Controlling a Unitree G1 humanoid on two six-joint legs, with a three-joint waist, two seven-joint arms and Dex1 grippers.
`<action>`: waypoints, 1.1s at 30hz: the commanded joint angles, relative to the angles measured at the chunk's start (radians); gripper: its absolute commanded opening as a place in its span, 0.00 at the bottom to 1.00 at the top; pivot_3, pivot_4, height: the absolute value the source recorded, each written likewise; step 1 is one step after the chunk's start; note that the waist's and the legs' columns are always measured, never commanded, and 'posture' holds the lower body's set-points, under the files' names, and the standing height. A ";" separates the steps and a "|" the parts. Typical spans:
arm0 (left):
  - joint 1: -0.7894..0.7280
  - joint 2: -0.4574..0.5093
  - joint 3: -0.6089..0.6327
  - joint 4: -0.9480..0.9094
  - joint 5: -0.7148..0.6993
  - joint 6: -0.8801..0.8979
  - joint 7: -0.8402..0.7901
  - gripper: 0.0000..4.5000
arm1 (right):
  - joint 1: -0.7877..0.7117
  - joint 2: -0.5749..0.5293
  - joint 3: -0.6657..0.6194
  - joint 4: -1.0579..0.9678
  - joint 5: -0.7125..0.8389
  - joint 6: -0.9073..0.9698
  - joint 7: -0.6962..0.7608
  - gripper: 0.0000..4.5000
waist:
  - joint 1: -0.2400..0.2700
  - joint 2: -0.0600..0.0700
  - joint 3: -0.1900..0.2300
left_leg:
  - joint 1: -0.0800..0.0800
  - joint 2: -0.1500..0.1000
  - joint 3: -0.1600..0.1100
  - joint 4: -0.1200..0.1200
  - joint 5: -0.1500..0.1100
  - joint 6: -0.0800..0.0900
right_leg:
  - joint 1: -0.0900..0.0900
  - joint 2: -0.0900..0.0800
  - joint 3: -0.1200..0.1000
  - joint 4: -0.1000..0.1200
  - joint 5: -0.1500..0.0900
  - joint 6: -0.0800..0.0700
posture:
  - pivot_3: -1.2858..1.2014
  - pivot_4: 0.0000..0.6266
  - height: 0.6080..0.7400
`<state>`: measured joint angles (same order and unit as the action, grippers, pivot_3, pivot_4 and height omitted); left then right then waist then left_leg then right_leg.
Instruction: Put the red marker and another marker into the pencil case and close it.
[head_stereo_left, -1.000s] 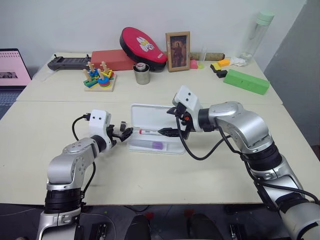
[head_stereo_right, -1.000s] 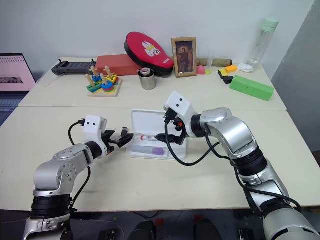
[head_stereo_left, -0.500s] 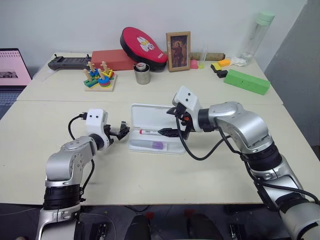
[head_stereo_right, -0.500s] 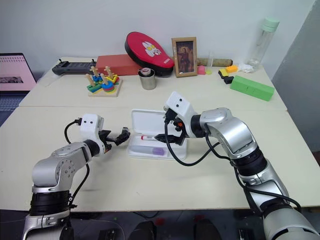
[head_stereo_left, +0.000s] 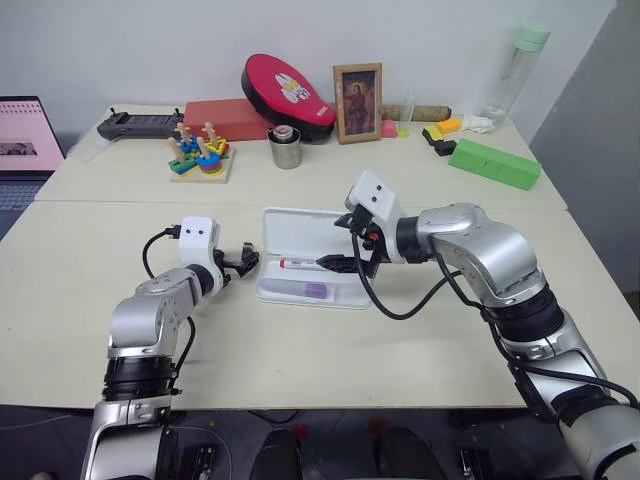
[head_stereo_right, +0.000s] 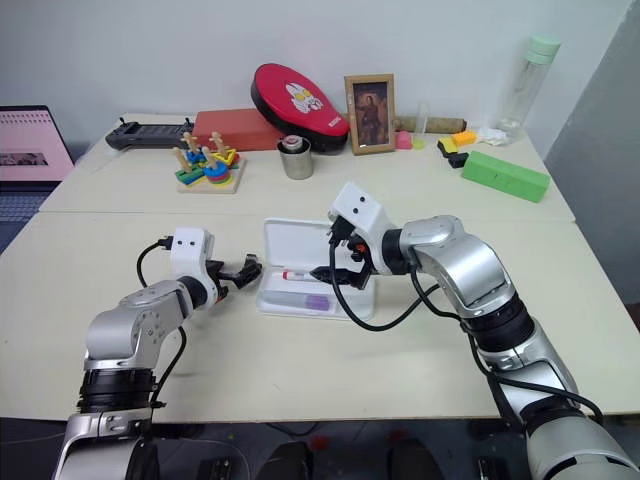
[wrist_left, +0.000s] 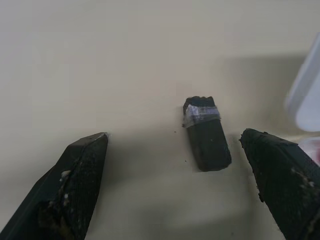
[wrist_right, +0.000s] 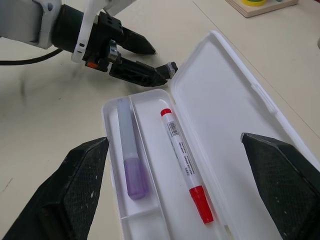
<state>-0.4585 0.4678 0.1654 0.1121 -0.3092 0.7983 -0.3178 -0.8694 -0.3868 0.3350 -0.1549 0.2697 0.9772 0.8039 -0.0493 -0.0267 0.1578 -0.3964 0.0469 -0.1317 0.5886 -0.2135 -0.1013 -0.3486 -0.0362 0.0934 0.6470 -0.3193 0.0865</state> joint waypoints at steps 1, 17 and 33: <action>-0.045 -0.015 -0.017 0.024 0.019 -0.034 -0.001 1.00 | -0.003 0.000 -0.025 -0.013 0.013 -0.013 -0.005 0.99 | 0.000 0.000 0.000 | 0.000 0.000 0.000 0.000 0.000 0.000 | 0.000 0.000 0.000 0.000 0.000 0.000 | 0.52 0.24 1.00; -0.034 -0.015 -0.029 0.037 0.049 -0.041 -0.019 0.53 | -0.007 -0.011 -0.035 -0.008 0.020 -0.016 -0.018 1.00 | -0.001 0.000 0.000 | 0.000 0.000 0.000 0.000 0.000 0.000 | 0.000 0.000 0.000 0.000 0.000 0.000 | 0.52 0.24 1.00; 0.000 0.013 -0.003 -0.015 0.050 -0.047 -0.029 0.10 | 0.000 -0.014 -0.064 -0.022 0.060 -0.038 0.000 1.00 | -0.002 0.000 0.000 | 0.000 0.000 0.000 0.000 0.000 0.000 | 0.000 0.000 0.000 0.000 0.000 0.000 | 0.52 0.24 1.00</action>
<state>-0.4706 0.4601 0.1385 0.1418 -0.2633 0.7571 -0.3418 -0.8695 -0.3923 0.3108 -0.1435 0.3054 0.9663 0.7897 -0.0517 -0.0266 0.1578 -0.3965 0.0468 -0.1316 0.5884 -0.2134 -0.1014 -0.3485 -0.0362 0.0936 0.6469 -0.3193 0.0864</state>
